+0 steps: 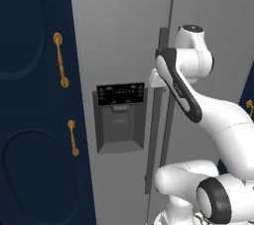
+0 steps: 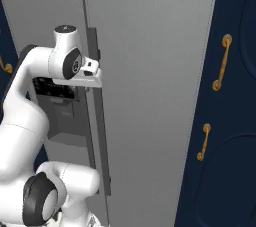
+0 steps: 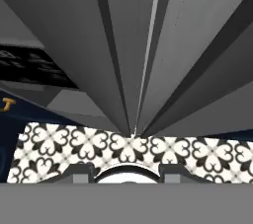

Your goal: Grab a lemon wedge from the fridge and one ice cube from the ice bowl, and put them in the glass of lemonade.

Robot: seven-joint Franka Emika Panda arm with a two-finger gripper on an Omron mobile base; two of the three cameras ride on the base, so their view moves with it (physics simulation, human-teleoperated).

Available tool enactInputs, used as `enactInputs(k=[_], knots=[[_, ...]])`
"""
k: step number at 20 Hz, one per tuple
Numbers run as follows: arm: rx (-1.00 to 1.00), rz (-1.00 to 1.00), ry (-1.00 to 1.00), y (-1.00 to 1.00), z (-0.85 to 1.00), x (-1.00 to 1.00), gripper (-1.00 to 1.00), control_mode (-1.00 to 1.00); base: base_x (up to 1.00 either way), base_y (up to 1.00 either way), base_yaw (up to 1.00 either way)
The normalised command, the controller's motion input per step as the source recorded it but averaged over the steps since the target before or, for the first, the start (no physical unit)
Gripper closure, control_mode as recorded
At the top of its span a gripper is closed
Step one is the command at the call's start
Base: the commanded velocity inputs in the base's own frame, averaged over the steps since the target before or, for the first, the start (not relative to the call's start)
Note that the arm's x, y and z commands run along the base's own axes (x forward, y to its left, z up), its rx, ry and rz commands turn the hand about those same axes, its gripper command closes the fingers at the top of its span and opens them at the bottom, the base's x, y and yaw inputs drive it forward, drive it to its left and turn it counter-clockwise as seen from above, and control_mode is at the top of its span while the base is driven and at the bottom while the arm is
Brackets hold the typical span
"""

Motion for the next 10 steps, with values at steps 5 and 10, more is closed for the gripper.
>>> enactInputs(k=[5, 10], knots=[[0.0, -0.03, 0.0, -0.13, -0.02, -0.49, -1.0, -1.0, 0.0, 0.0, 0.0], [0.0, -0.07, 0.0, -0.18, -0.03, -0.73, -1.0, -1.0, 0.0, 0.0, 0.0]])
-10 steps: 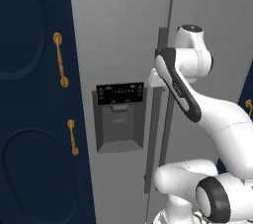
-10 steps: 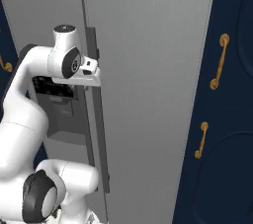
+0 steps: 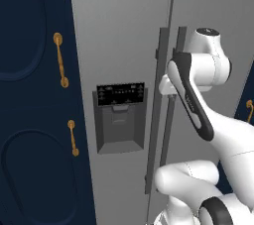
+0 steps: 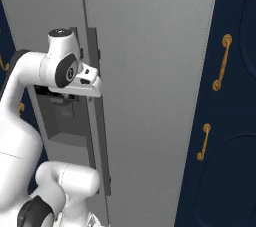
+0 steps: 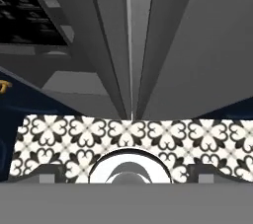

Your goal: Grab a lemon wedge from the fridge and one ice cube from the ice bowl, and put them in the glass of lemonade.

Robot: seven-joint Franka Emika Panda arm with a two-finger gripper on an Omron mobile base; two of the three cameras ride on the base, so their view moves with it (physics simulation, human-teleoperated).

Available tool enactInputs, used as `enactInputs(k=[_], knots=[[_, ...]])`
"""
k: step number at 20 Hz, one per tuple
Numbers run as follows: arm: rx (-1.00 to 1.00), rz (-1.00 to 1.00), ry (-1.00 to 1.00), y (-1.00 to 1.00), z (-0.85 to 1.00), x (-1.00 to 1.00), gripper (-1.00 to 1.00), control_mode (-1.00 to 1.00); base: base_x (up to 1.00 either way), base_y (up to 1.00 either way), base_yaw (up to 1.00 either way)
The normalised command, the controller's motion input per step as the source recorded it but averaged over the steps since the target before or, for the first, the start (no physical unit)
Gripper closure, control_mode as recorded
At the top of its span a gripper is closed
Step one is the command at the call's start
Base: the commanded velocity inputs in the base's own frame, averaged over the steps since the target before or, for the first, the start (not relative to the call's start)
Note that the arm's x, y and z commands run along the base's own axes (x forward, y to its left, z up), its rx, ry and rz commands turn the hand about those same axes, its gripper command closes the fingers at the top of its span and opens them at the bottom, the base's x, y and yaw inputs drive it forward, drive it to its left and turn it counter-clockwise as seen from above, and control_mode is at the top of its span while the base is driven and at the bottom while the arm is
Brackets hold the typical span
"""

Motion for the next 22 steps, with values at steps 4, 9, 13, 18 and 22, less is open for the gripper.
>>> enactInputs(k=[4, 9, 13, 18, 22], knots=[[0.0, -0.03, 0.03, -0.02, -0.14, -0.3, -1.0, 1.0, -0.3, 0.0, 0.03], [0.0, 0.0, 0.0, 0.0, 0.0, 0.0, -1.0, 1.0, -0.81, 0.0, 0.44], [0.0, 0.0, 0.0, 0.0, 0.0, 0.0, -1.0, 1.0, -0.63, 0.11, 0.71], [0.0, 0.0, 0.0, 0.0, 0.0, 0.0, -1.0, 1.0, -0.04, 0.09, 0.9], [0.0, 0.0, 0.0, 0.0, 0.0, 0.0, -1.0, 1.0, 0.25, 0.04, 0.86]])
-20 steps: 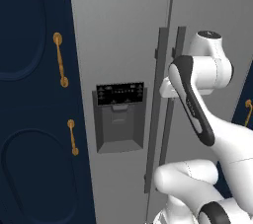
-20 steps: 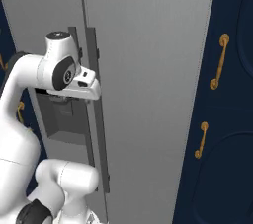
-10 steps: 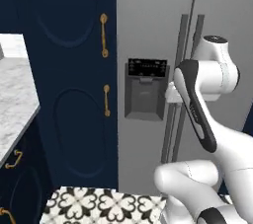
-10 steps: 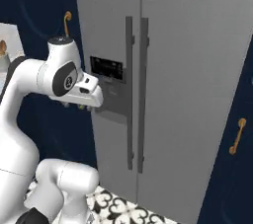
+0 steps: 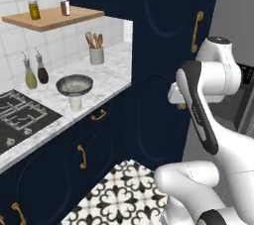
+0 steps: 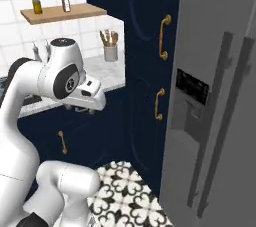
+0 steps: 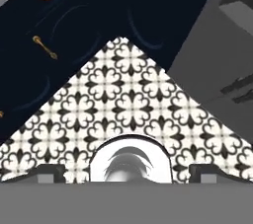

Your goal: Grab a lemon wedge from the fridge and one ice cube from the ice bowl, and put them in the glass of lemonade.

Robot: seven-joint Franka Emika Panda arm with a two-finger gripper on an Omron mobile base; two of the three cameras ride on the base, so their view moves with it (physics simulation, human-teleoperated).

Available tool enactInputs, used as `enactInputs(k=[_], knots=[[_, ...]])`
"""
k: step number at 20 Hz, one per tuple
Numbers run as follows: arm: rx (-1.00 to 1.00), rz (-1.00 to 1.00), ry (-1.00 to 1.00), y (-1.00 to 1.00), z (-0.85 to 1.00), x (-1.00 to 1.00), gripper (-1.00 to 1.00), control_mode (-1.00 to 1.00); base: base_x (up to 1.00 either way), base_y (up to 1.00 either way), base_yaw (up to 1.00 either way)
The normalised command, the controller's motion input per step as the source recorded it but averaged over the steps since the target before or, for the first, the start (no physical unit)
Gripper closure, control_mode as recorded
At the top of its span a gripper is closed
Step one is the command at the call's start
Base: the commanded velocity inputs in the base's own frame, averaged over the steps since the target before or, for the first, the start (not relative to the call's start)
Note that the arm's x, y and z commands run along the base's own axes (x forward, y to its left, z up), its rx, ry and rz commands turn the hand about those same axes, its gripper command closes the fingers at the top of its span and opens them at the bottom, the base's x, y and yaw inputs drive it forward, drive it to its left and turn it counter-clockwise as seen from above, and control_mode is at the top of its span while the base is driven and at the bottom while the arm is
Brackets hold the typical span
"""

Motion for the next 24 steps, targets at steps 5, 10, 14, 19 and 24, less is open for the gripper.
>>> enactInputs(k=[5, 10, 14, 19, 24], knots=[[0.0, 0.0, 0.0, 0.0, 0.0, 0.0, -1.0, 1.0, 0.59, 0.15, 0.75], [0.0, 0.0, 0.0, 0.0, 0.0, 0.0, -1.0, 1.0, 0.95, 0.05, 0.65], [0.0, 0.0, 0.0, 0.0, 0.0, 0.0, -1.0, 1.0, 0.79, -0.4, 0.43], [0.0, 0.0, 0.0, 0.0, 0.0, 0.0, -1.0, 1.0, 0.4, -0.73, 0.12], [0.0, 0.0, 0.0, 0.0, 0.0, 0.0, -1.0, 1.0, 0.89, -0.13, 0.08]])
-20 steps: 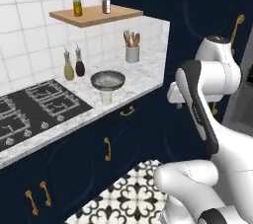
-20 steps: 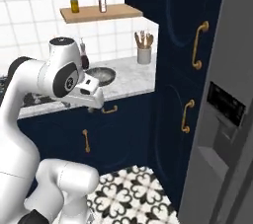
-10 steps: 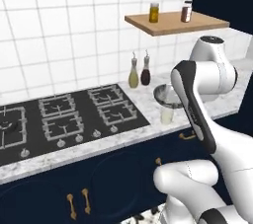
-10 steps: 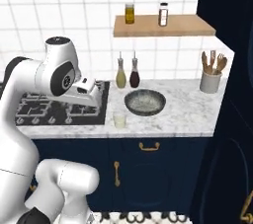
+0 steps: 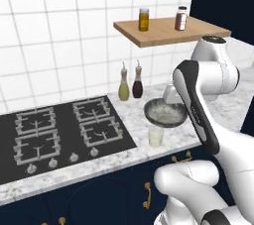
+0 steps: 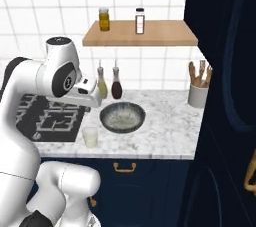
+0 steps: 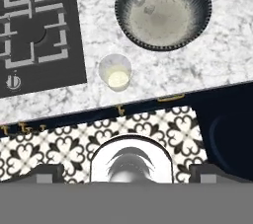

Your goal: Grab a lemon wedge from the fridge and one ice cube from the ice bowl, and put them in the glass of lemonade.

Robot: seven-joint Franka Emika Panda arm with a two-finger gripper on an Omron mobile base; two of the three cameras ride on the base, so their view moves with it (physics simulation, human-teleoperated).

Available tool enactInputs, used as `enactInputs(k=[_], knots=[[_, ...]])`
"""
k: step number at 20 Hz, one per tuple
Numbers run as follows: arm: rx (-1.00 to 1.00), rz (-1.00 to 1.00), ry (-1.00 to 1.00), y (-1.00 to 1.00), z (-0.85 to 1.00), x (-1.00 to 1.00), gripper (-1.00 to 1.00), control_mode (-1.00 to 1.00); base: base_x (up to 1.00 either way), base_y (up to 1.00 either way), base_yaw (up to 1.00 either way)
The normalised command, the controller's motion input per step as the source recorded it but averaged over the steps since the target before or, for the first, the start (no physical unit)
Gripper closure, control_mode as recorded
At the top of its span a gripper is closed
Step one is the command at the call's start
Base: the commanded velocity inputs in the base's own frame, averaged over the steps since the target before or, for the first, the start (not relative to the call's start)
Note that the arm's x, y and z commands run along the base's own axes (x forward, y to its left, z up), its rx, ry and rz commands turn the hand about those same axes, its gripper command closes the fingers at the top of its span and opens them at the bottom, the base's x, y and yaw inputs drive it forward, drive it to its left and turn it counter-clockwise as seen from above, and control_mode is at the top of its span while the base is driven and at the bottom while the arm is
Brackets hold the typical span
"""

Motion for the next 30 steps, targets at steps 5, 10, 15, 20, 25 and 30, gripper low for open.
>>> enactInputs(k=[5, 10, 15, 20, 25, 30], knots=[[0.0, 0.0, 0.0, 0.0, 0.0, 0.0, -1.0, 1.0, 0.83, 0.0, 0.06], [0.0, 0.0, 0.0, 0.0, 0.0, 0.02, -1.0, -1.0, 0.39, 0.0, 0.03], [0.0, 0.0, -0.03, -0.03, -0.12, 0.28, -1.0, -1.0, 0.0, 0.0, 0.0], [0.0, 0.0, -0.02, -0.27, -0.48, 0.64, -1.0, -1.0, 0.0, 0.0, 0.0], [0.0, 0.0, 0.02, -0.33, -0.55, 0.67, -1.0, -1.0, 0.0, 0.0, 0.0], [0.0, -0.05, 0.12, -0.26, -0.48, 0.19, -1.0, -1.0, 0.0, 0.0, 0.0]])
